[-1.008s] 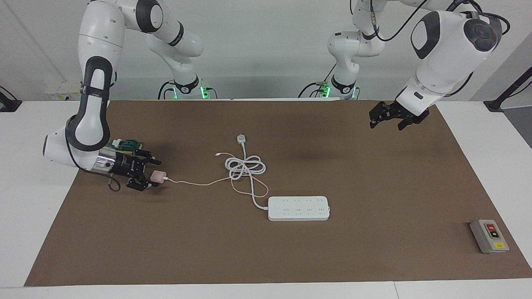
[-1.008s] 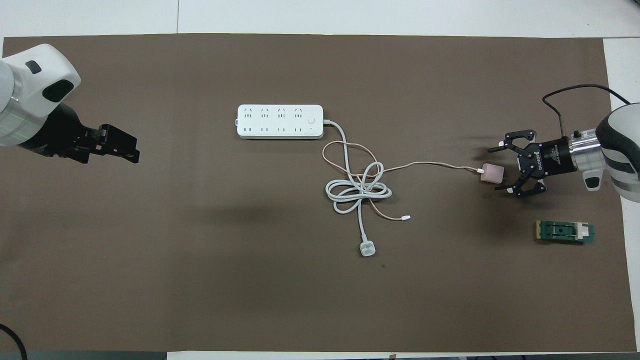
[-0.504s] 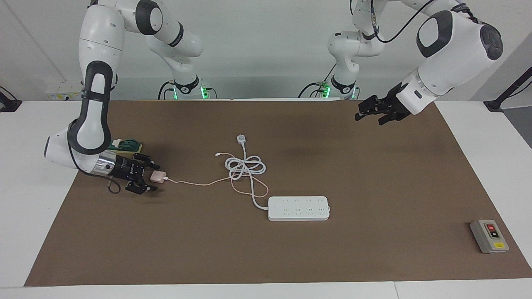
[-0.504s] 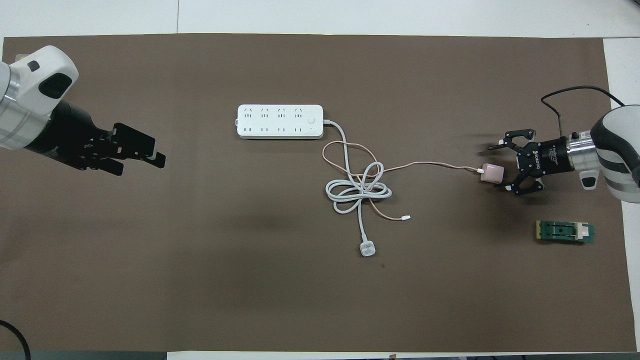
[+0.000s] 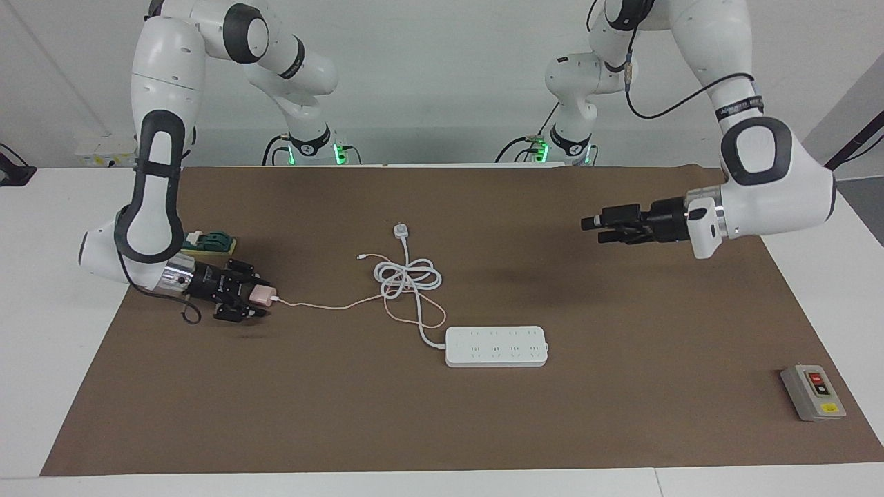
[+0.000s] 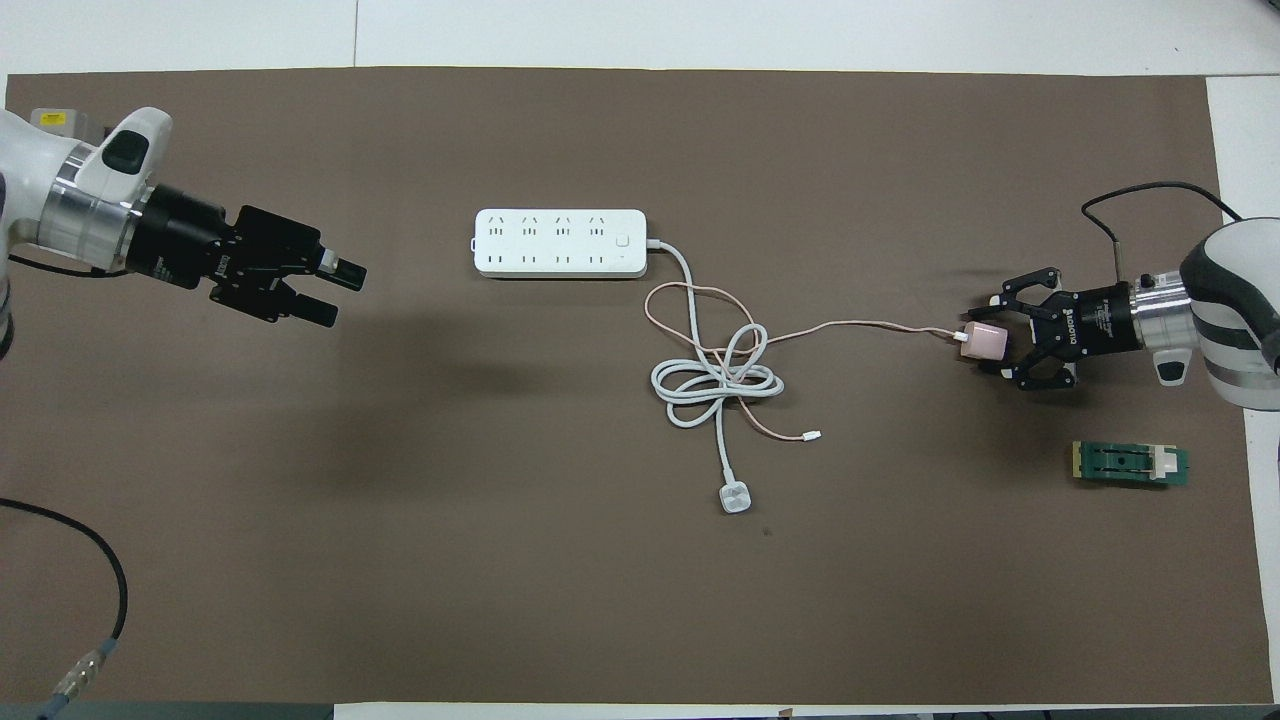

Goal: Plug charger into power strip

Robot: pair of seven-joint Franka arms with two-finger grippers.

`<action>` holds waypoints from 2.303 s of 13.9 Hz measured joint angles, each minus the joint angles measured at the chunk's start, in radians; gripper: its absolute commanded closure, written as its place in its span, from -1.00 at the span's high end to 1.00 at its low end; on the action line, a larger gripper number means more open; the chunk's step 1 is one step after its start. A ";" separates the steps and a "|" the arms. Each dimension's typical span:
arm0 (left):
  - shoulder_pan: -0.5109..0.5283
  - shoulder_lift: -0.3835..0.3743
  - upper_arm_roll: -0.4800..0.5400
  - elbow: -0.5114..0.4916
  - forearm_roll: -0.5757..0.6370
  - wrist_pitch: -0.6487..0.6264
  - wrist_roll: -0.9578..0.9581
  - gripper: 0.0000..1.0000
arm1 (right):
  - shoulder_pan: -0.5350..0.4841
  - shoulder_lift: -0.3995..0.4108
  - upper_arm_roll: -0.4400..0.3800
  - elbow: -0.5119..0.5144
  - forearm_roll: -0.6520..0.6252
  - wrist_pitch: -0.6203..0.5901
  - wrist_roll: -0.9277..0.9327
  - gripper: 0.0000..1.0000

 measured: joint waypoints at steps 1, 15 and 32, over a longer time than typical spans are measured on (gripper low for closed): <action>0.008 0.040 -0.001 0.000 -0.032 -0.003 0.054 1.00 | -0.002 0.000 0.000 0.001 0.004 0.000 -0.004 -1.00; 0.014 0.198 -0.012 -0.004 -0.308 -0.054 0.361 1.00 | 0.127 -0.040 0.013 0.128 0.005 -0.054 0.160 -1.00; -0.079 0.218 -0.021 -0.118 -0.547 -0.016 0.502 0.97 | 0.627 -0.018 0.023 0.368 0.042 0.150 0.700 -1.00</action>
